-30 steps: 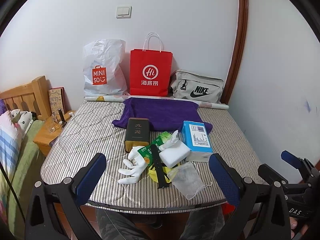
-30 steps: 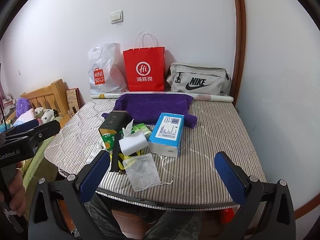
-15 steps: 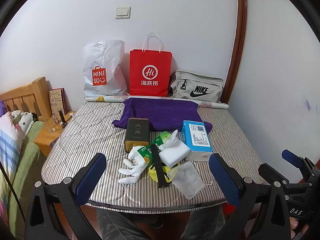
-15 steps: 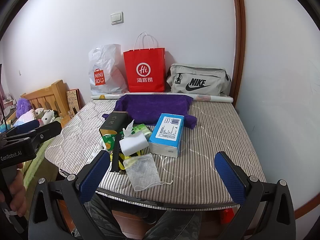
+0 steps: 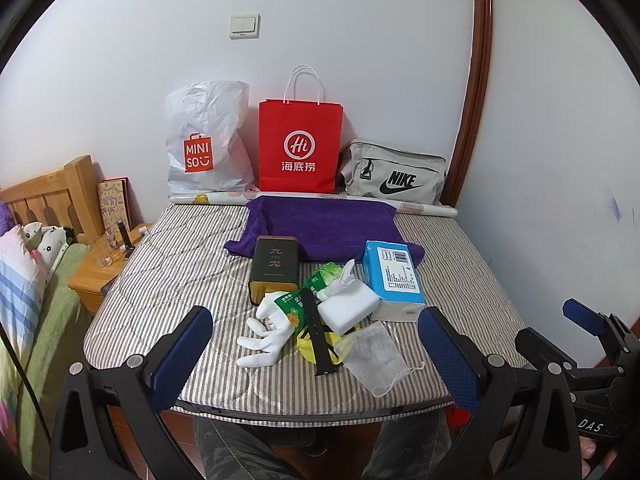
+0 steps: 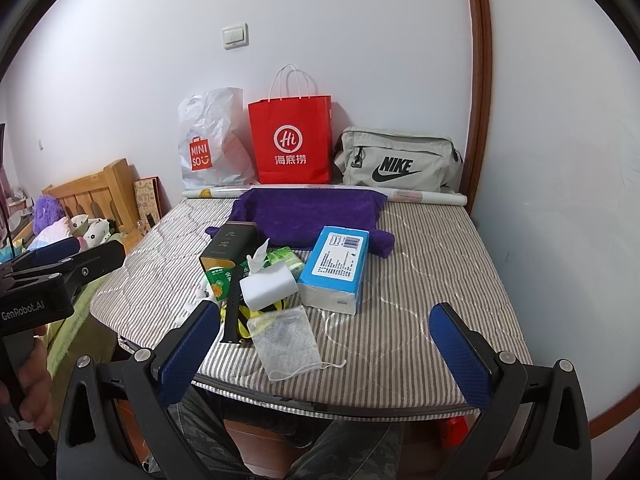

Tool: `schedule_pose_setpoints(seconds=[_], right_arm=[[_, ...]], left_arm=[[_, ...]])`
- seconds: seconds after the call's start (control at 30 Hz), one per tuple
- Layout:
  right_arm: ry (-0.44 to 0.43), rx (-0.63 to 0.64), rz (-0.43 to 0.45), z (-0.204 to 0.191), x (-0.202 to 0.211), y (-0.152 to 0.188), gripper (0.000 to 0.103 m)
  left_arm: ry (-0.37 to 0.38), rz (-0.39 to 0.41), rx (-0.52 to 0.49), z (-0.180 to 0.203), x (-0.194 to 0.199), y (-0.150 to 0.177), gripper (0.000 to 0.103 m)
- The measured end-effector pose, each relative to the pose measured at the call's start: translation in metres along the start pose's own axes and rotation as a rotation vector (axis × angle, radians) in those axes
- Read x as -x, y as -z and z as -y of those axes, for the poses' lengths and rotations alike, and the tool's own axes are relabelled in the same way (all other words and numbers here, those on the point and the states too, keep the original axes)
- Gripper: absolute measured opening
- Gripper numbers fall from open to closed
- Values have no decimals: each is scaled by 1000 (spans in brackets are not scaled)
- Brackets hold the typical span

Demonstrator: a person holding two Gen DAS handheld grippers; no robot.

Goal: Organize soft objects

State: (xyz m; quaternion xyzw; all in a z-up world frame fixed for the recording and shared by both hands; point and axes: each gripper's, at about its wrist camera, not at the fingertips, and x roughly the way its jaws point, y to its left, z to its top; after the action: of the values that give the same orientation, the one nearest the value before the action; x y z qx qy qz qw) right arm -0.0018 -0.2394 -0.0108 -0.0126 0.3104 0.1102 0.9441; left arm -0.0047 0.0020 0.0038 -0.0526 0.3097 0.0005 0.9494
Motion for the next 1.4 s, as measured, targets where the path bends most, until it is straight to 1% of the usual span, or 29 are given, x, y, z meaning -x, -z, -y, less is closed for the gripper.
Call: schedule_pose_setpoints(seconds=[0.73,0.97,1.17,1.4], right_arm=[[-2,3,2,-1,0,2,103],[-32,3,13,0,-5,5,103],[-83,-21,-42,6,-36,12,103],[-110,-44,-152,10,-90,28,103]], left_arm=[[-3,1,-3,2,1,1,103],[-10,-6,-9,2,-2,2,103],[-30,-43,22,-10,-26,4,103],[-72,-109,48,-29,-67,11,103]])
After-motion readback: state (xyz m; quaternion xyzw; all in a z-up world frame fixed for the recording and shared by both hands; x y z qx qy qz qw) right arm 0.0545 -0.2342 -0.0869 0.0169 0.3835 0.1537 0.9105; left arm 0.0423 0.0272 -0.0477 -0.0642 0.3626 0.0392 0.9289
